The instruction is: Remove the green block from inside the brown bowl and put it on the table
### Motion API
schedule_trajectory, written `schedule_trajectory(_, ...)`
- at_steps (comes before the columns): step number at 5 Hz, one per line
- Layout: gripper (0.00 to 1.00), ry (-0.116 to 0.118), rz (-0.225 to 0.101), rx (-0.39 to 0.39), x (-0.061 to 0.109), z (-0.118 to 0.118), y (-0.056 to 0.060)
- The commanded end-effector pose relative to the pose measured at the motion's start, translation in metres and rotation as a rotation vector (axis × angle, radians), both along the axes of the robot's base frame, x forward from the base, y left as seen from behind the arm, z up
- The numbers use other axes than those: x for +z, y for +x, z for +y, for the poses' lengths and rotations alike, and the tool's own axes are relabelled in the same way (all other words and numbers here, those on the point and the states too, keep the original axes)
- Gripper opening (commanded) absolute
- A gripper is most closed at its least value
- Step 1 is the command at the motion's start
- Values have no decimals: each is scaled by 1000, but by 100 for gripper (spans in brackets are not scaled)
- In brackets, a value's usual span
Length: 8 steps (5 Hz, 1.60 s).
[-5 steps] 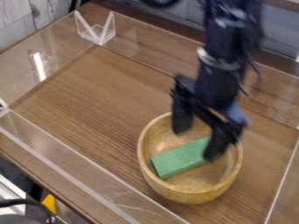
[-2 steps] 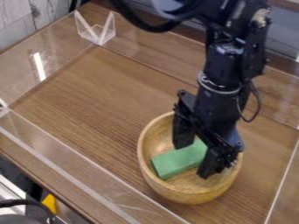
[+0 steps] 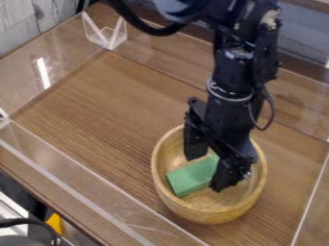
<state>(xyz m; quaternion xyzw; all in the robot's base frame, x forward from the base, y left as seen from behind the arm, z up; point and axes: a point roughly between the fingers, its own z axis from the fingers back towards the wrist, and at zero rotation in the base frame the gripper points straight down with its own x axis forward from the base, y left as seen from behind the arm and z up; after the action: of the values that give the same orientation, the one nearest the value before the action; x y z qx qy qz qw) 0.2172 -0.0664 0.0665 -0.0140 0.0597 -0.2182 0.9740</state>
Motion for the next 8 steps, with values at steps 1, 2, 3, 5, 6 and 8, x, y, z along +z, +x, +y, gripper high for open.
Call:
schedule_trajectory(1,100,-15,-60,1,7,3,7)
schedule_trajectory(2,100,-17,-72,10,5,5,10)
schedule_trajectory(3,100,-19,-84,17,3,6,12)
schedule_trajectory(5,100,-23,-97,29,-1,7,15)
schedule_trajectory(6,100,-26,-101,35,-3,6,16)
schedule_trajectory(8,100,-30,-109,46,-4,7,19)
